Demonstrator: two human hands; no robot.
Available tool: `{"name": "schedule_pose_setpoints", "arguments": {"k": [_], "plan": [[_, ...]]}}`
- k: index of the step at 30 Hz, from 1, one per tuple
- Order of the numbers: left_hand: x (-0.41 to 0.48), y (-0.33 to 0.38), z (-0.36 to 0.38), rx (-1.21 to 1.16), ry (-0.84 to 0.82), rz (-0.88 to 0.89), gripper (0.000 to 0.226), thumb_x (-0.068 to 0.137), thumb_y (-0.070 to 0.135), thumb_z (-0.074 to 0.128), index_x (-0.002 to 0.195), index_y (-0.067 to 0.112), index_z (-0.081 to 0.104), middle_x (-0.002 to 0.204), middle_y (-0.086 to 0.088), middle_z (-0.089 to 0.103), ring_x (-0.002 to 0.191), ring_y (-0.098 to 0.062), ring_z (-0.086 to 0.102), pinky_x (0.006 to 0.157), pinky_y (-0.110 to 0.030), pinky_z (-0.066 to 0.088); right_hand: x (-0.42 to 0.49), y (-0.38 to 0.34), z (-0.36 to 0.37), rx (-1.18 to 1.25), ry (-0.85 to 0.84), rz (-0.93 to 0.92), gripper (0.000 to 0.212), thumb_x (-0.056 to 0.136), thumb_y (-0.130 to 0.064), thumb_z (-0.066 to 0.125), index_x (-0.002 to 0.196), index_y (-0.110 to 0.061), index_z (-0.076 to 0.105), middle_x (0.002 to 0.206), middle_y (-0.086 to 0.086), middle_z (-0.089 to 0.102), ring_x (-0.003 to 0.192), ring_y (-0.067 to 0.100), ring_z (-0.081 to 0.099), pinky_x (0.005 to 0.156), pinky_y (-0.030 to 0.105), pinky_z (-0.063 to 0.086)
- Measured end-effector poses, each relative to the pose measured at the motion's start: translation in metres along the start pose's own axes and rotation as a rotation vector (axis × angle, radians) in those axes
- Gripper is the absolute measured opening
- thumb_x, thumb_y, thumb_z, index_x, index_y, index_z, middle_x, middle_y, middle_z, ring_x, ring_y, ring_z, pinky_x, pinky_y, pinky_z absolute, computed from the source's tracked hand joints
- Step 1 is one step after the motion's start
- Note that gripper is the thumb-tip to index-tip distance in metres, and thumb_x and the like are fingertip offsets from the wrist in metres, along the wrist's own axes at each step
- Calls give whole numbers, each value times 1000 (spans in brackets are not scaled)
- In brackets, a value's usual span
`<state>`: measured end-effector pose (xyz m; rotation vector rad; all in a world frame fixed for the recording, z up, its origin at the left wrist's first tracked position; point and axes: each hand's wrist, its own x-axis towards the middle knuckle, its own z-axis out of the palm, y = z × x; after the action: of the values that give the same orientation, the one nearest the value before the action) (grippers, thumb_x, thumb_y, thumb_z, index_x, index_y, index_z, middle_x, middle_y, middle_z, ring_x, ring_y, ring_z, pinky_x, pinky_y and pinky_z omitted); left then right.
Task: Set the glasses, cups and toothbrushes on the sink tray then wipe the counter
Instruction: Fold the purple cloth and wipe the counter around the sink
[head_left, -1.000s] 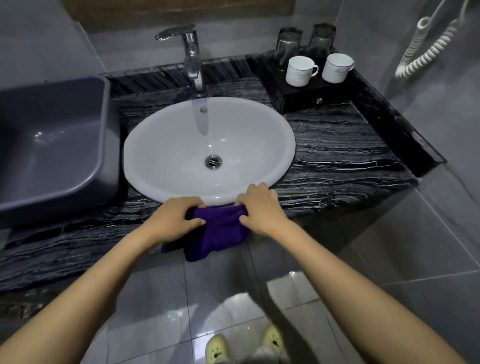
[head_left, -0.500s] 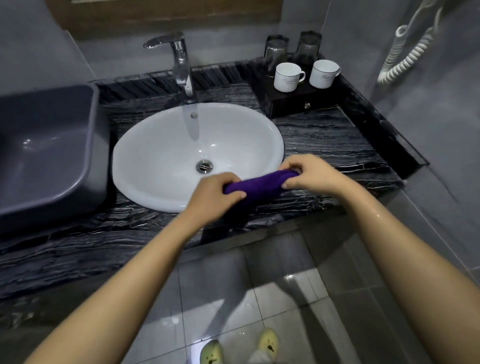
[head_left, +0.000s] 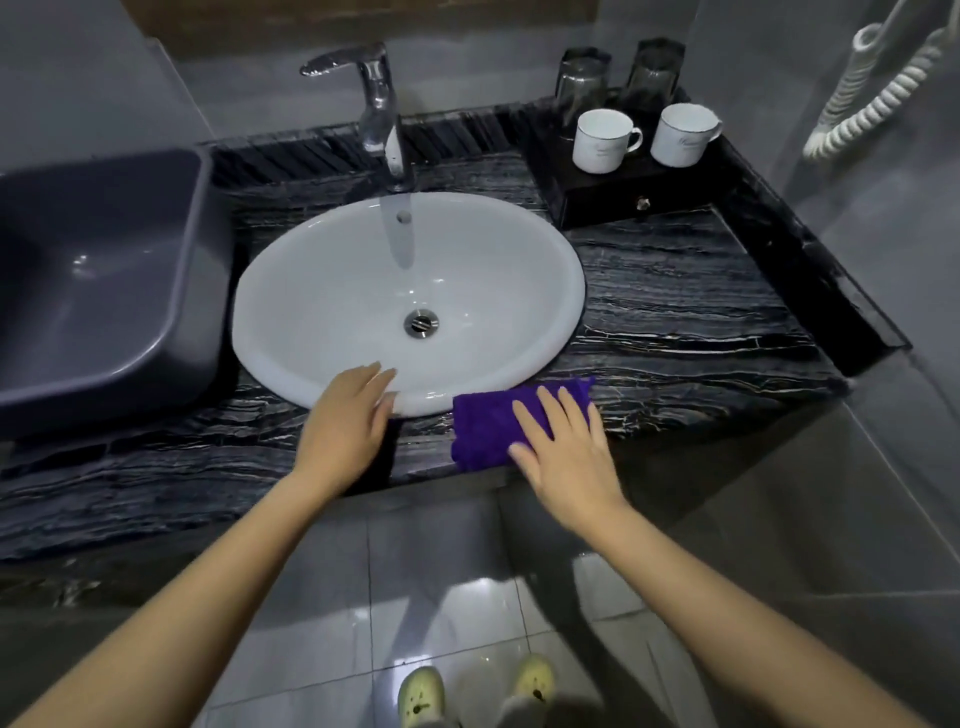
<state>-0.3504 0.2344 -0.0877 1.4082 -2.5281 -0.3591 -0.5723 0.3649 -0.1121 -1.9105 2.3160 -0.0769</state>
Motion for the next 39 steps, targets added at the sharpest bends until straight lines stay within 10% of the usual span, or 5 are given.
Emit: {"name": "schedule_pose_setpoints", "arguments": {"k": [16, 23, 29, 36, 39], "plan": [[-10, -43, -6, -150, -307, -8, 70, 87, 53, 18, 147, 17, 25, 159, -3, 15, 148, -18, 4, 118, -33, -1, -1, -123, 9, -40, -106, 4, 66, 84, -52, 29, 127, -14, 60, 131, 17, 60, 125, 40, 53, 99, 61, 43], [-47, -75, -25, -255, -213, 45, 57, 89, 37, 37, 140, 12, 41, 151, -8, 35, 143, -21, 25, 115, -25, 14, 3, -165, 14, -35, -132, -28, 67, 85, -51, 25, 129, -14, 59, 132, 16, 60, 125, 39, 53, 99, 59, 44], [-89, -118, -43, -186, -69, -96, 35, 87, 10, 56, 121, 13, 62, 130, -6, 59, 125, -22, 47, 110, -36, 34, 15, -230, 21, -7, -154, -243, 69, 91, -52, 10, 151, -18, 19, 159, 13, 18, 147, 36, 14, 118, 55, 12], [-126, -181, -66, -76, -57, -180, 50, 84, 45, 43, 120, 18, 63, 134, -2, 57, 127, -22, 46, 105, -43, 41, 30, -308, 18, 21, -208, -178, 61, 85, -51, 38, 130, -15, 58, 136, 15, 57, 126, 37, 52, 100, 55, 43], [-134, -197, -70, -54, -89, -198, 59, 80, 53, 35, 123, 21, 61, 134, 1, 57, 127, -20, 45, 104, -43, 41, 38, -315, 20, 142, -211, -276, 61, 95, -45, 37, 148, -16, 29, 158, 14, 23, 147, 33, 17, 118, 51, 13]]}}
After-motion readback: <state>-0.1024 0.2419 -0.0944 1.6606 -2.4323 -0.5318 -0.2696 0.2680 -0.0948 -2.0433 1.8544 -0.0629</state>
